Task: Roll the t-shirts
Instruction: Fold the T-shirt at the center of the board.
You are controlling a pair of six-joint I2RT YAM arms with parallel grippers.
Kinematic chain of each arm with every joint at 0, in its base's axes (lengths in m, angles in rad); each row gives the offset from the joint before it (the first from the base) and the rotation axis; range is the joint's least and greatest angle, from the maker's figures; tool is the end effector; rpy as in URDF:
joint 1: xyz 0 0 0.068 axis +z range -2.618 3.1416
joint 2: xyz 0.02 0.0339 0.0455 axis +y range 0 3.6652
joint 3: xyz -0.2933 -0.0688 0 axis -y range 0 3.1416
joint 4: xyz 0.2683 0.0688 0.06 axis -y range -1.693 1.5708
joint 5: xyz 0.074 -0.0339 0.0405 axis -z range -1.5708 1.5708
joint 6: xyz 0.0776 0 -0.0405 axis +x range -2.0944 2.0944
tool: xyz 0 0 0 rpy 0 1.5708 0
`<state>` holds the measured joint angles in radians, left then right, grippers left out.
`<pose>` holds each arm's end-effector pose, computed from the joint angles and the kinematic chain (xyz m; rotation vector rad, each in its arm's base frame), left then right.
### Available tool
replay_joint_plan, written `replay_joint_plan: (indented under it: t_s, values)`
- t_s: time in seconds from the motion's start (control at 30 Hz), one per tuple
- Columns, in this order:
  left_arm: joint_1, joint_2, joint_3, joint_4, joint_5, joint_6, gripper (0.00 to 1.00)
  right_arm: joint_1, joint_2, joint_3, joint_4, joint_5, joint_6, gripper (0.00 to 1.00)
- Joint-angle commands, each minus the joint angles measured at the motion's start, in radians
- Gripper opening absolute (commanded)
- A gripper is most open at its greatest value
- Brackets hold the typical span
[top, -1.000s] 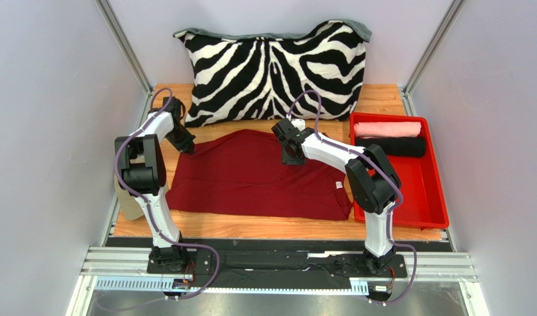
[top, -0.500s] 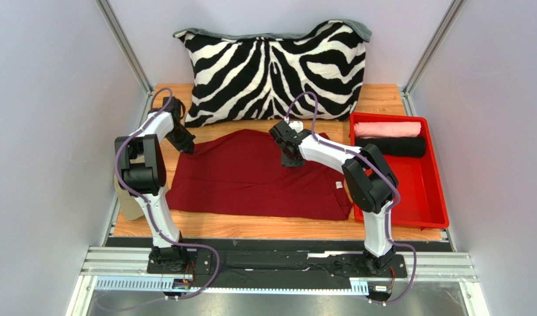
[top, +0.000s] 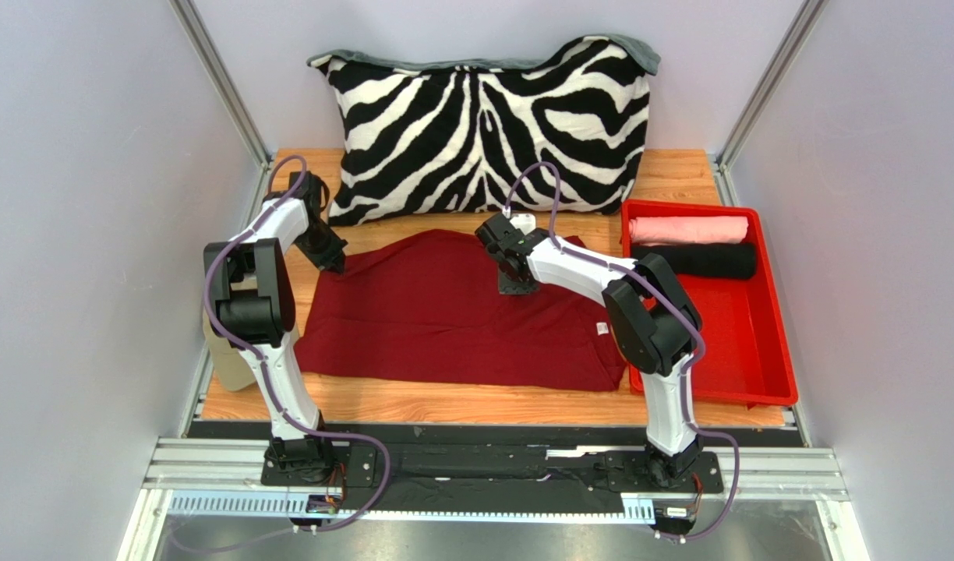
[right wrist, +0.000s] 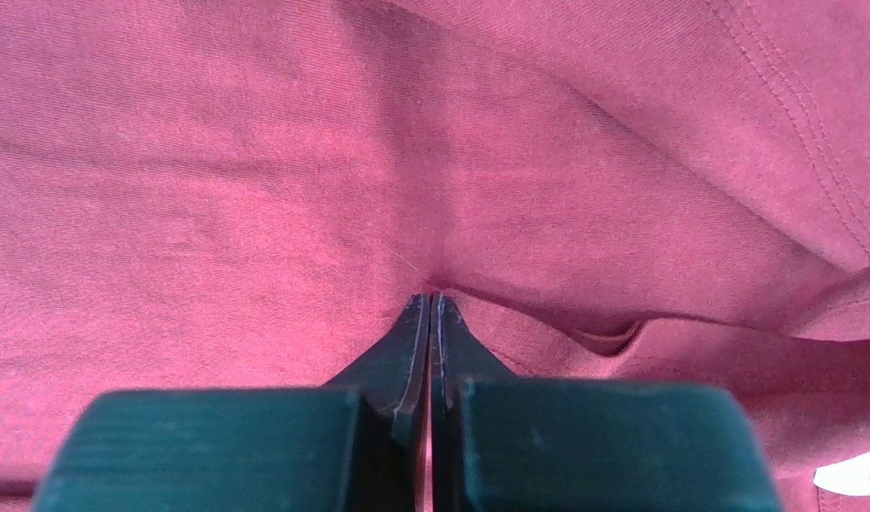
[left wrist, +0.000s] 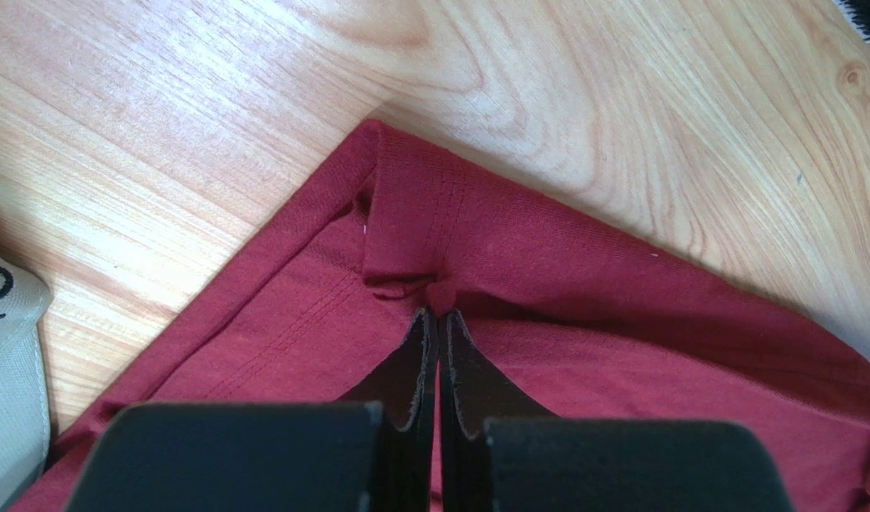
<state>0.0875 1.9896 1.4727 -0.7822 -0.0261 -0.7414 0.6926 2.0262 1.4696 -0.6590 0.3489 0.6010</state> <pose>0.4410 0.0407 0.1550 -1.1623 2.6292 -0.0907 0.3706 0.2731 0.1484 -0.0376 2.6515 -0.0861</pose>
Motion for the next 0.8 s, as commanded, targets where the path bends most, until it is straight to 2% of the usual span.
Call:
replay_joint_plan:
  t_s: [0.0, 0.57, 0.7, 0.77]
  values:
    - [0.004, -0.015, 0.032, 0.011, 0.008, 0.022, 0.00, 0.018, -0.032, 0.043, -0.002, 0.042, -0.010, 0.00]
    - [0.004, -0.014, 0.034, 0.009, 0.012, 0.027, 0.00, 0.116, 0.020, 0.133, 0.025, 0.059, -0.090, 0.00]
    - [0.004, -0.014, 0.037, 0.009, 0.017, 0.027, 0.00, 0.116, 0.011, 0.141, 0.035, 0.064, -0.121, 0.09]
    - [0.004, -0.012, 0.037, 0.009, 0.018, 0.025, 0.00, 0.116, -0.003, 0.143, 0.055, 0.061, -0.145, 0.09]
